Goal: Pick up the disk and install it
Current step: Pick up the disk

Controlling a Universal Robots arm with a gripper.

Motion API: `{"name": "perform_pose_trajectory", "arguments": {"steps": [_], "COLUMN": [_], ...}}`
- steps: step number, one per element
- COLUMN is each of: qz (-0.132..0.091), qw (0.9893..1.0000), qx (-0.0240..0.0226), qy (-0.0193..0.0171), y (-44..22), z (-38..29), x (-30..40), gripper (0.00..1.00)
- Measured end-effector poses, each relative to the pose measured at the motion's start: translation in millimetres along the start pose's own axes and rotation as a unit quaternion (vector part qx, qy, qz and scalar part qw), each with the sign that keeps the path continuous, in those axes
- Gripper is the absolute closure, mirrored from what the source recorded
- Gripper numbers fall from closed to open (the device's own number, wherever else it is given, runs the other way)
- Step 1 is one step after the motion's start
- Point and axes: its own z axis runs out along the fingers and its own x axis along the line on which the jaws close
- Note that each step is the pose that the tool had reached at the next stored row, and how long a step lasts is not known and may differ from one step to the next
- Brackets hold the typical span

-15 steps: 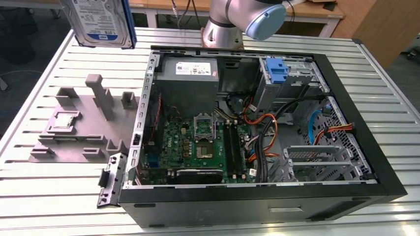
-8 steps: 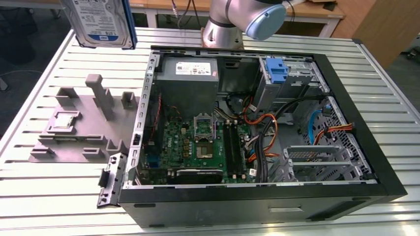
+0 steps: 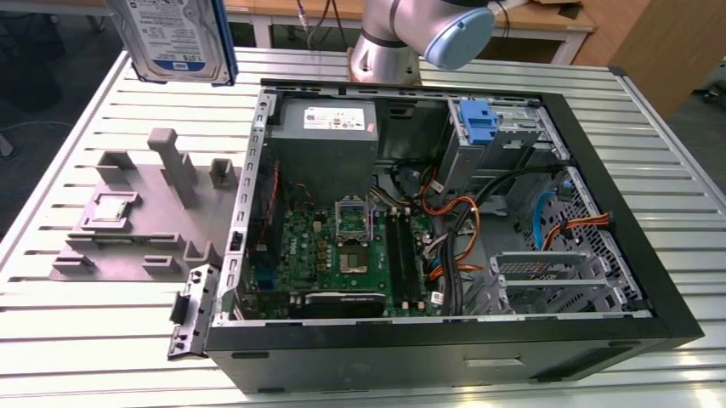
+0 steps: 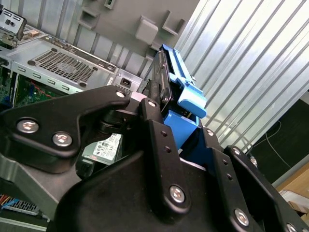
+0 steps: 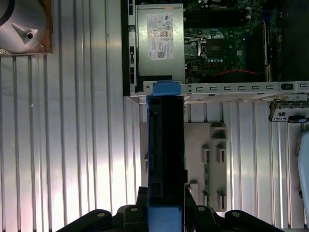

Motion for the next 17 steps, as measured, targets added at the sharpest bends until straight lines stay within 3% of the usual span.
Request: {"name": "perform_pose_trajectory", "arguments": {"steps": [13,17], "qz": [0.0,0.0], "qw": [1.0,1.0], "qx": [-0.0001,0.0008], "qy": [0.0,0.0], "y": [1.2,5.8], "z": [0.1,0.0], "x": [0.1,0.3], "gripper": [0.63,0.63]}}
